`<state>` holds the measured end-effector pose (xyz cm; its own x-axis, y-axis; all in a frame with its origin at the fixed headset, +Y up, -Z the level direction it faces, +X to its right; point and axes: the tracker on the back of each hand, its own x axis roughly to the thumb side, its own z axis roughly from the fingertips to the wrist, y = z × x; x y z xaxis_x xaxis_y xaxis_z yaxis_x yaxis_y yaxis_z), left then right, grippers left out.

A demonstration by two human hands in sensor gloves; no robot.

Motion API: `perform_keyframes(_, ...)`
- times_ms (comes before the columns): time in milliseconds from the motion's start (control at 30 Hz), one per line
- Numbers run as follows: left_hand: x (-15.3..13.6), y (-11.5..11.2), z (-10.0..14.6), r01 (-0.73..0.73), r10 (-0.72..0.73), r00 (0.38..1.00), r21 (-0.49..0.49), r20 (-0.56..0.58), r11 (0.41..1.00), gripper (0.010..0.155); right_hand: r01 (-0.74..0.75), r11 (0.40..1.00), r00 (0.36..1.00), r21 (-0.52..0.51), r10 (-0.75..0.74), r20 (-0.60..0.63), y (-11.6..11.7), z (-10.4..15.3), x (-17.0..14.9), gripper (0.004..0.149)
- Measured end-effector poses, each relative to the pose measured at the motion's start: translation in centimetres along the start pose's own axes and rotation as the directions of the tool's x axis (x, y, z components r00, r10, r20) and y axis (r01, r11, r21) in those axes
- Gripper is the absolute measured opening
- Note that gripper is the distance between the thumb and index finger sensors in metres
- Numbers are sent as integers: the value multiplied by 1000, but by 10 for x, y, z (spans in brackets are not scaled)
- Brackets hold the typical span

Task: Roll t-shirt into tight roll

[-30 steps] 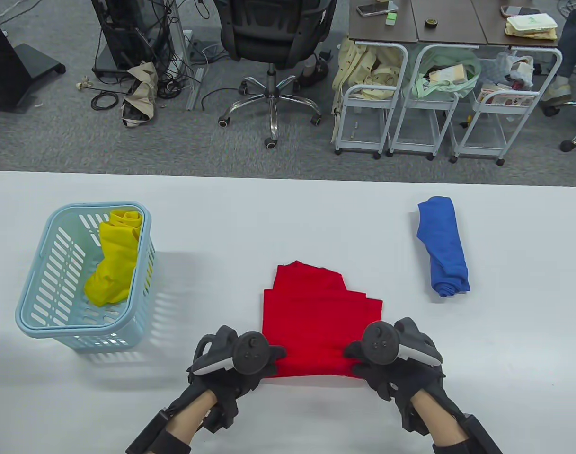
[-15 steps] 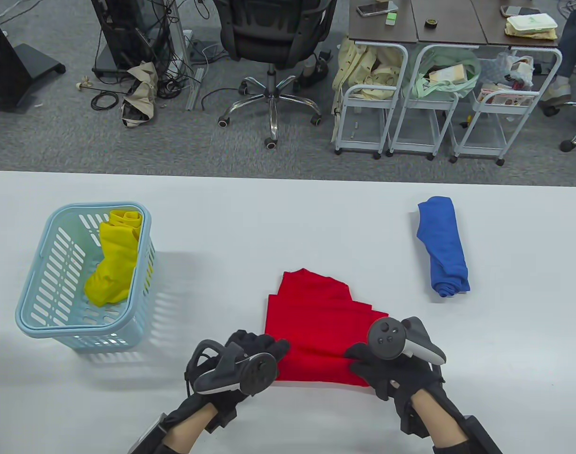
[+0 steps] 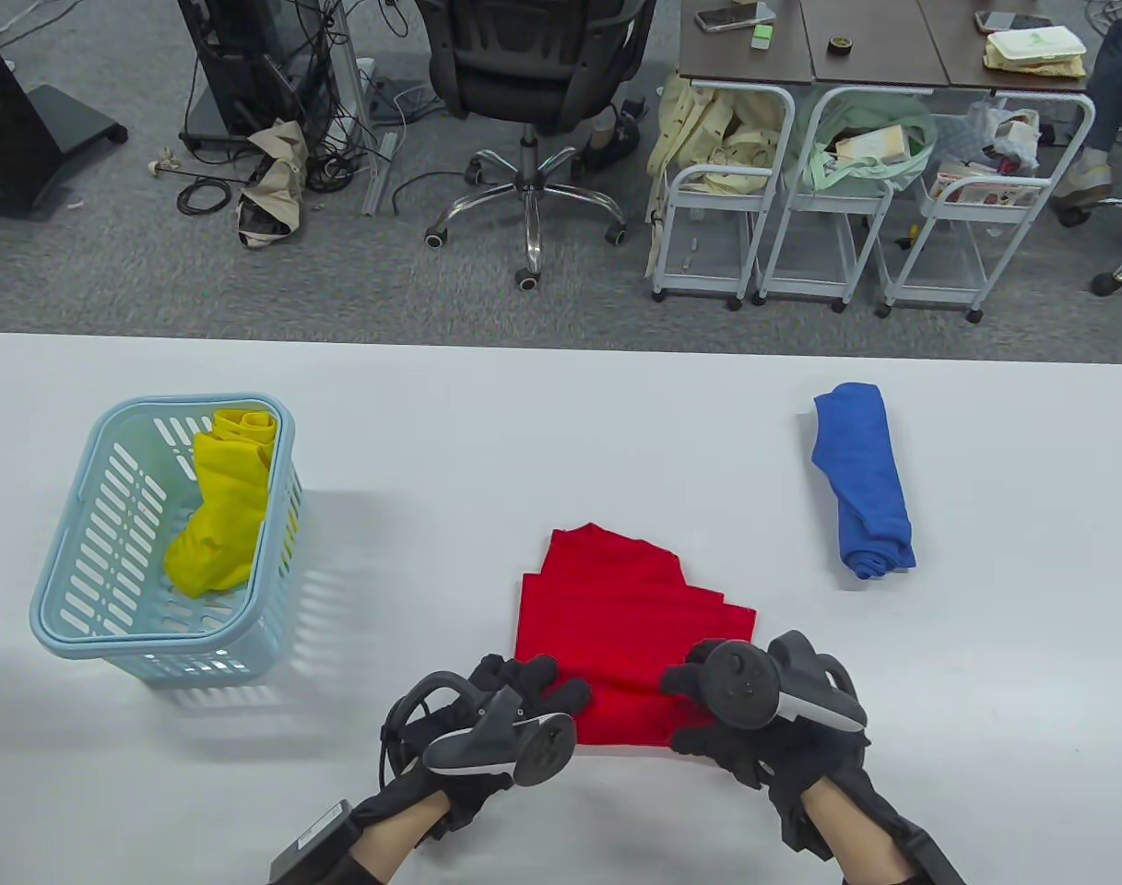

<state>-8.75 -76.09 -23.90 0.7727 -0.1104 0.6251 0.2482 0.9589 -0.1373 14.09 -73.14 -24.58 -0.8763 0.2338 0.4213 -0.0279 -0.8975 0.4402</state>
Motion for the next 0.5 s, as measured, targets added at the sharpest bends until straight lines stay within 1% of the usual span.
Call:
perform_keyframes(100, -2, 3, -1, -21, 21, 1000, 11, -8, 1000, 64, -138, 989, 988, 62, 141, -60, 16, -9, 7, 77)
perform_keyframes(133, -4, 5, -1, -36, 36, 999, 19, -10, 999, 62, -185, 976, 978, 116, 194, -74, 24, -14, 7, 80)
perform_keyframes(167, -6, 6, 0, -59, 59, 998, 23, -9, 998, 60, -196, 971, 976, 140, 206, -65, 26, -15, 7, 81)
perform_keyframes(200, -9, 8, 1, -99, 100, 995, 28, -7, 995, 57, -197, 975, 976, 105, 205, -70, 25, -15, 7, 77)
perform_keyframes(267, -16, 9, 2, -196, 196, 981, 31, 3, 980, 55, -145, 985, 987, 97, 152, -59, 21, -13, 5, 74)
perform_keyframes(333, -24, 8, 4, -272, 272, 962, 31, -3, 962, 53, -122, 989, 989, 86, 129, -71, 20, -11, 4, 77)
perform_keyframes(433, -33, 8, 5, -313, 313, 949, 31, -16, 949, 52, -185, 982, 978, 37, 188, -90, 13, -5, 10, 80)
perform_keyframes(500, -40, 7, 4, -392, 392, 920, 21, -15, 920, 52, -208, 978, 976, -10, 206, -75, 10, -2, 17, 79)
